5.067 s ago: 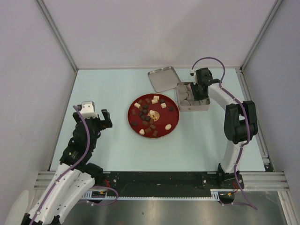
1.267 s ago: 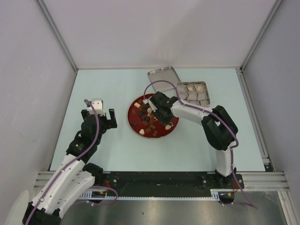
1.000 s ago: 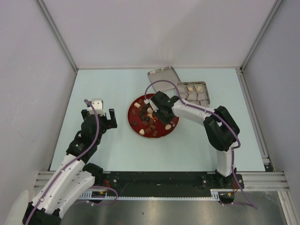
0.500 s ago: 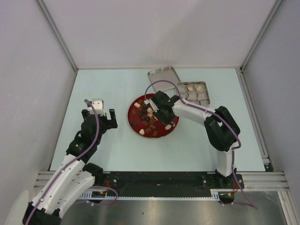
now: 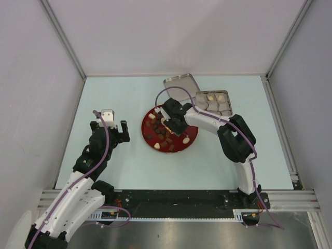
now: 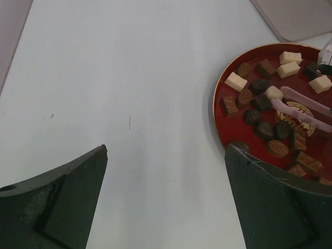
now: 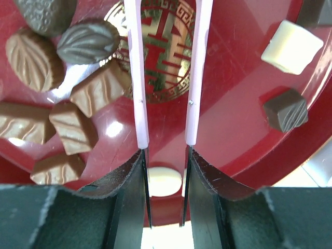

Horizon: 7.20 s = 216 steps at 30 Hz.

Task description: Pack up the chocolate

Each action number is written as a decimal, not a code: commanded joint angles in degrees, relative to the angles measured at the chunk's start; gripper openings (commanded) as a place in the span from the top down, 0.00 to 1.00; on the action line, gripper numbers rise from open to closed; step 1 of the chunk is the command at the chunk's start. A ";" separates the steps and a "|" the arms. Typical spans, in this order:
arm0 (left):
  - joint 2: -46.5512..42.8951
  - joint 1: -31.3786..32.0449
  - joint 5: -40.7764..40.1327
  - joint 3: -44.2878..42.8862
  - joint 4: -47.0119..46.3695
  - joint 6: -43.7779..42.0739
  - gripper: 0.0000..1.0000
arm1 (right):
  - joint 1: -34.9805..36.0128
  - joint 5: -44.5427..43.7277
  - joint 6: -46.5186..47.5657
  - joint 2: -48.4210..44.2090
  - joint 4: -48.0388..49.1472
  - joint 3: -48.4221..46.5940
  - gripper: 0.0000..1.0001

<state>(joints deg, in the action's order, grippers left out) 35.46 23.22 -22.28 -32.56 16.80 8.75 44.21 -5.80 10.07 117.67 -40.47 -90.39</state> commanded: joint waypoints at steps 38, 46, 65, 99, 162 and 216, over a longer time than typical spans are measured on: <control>-1.27 0.16 0.31 0.56 -2.65 -1.20 0.00 | -6.67 0.79 -2.24 -13.95 -0.75 3.11 0.95; -1.27 0.24 0.22 0.56 -2.65 -1.20 0.00 | -16.25 0.79 -5.14 -15.80 0.30 4.08 0.94; -1.01 0.24 0.31 0.56 -2.56 -1.20 0.00 | -26.19 3.25 -4.97 -5.17 5.14 -0.49 0.92; -2.06 0.16 0.31 0.56 -2.65 -1.46 0.00 | -26.01 2.64 -5.41 -1.56 2.85 -6.47 0.56; -6.46 0.16 0.66 0.56 -2.47 -1.46 0.00 | -5.80 -4.66 -12.70 -6.39 -1.81 0.74 0.89; -5.93 0.33 -0.04 0.65 -2.74 -1.90 0.00 | -36.30 1.41 -16.22 -12.64 2.32 8.21 0.62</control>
<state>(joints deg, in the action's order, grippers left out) 29.58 23.29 -22.13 -32.53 15.55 8.34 8.19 -4.43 -5.65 105.54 -39.97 -82.26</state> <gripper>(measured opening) 0.996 0.375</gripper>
